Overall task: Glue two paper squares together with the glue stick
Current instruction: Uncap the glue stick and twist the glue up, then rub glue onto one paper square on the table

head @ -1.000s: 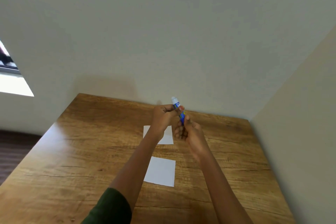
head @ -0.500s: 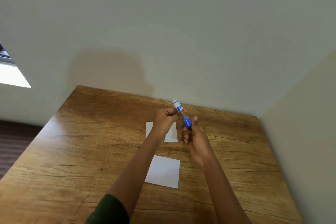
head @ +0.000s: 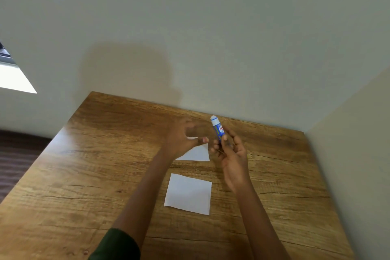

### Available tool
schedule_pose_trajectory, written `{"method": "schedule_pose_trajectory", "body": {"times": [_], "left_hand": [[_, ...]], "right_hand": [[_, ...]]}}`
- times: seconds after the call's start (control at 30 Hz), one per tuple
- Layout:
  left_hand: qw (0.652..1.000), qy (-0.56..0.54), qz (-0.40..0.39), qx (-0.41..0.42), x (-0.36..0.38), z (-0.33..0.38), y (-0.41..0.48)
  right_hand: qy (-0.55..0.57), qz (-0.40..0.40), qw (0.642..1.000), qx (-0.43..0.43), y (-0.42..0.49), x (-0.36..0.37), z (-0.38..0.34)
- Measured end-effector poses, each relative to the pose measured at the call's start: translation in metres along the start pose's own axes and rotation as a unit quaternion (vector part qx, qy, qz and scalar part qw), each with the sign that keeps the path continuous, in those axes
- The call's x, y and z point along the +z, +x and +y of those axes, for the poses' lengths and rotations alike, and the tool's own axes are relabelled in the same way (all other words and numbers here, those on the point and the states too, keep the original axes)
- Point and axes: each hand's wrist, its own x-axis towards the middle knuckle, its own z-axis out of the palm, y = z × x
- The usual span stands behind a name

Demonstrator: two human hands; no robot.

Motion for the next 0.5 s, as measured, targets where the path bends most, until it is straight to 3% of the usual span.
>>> {"method": "schedule_pose_trajectory", "body": {"times": [0.07, 0.13, 0.33, 0.5], "left_hand": [[0.982, 0.190, 0.010, -0.018, -0.015, -0.024, 0.000], [0.956, 0.289, 0.026, -0.040, -0.022, -0.044, -0.004], [0.929, 0.333, 0.127, -0.101, 0.000, -0.044, -0.027], [0.906, 0.377, 0.153, -0.117, 0.029, -0.035, -0.045]], "right_hand": [[0.013, 0.011, 1.000, 0.007, 0.002, -0.006, 0.001], [0.008, 0.026, 0.999, 0.017, 0.003, -0.010, 0.005], [0.002, 0.032, 0.998, 0.045, 0.001, -0.007, 0.016], [-0.179, 0.066, 0.982, 0.011, -0.005, -0.003, 0.028]]}}
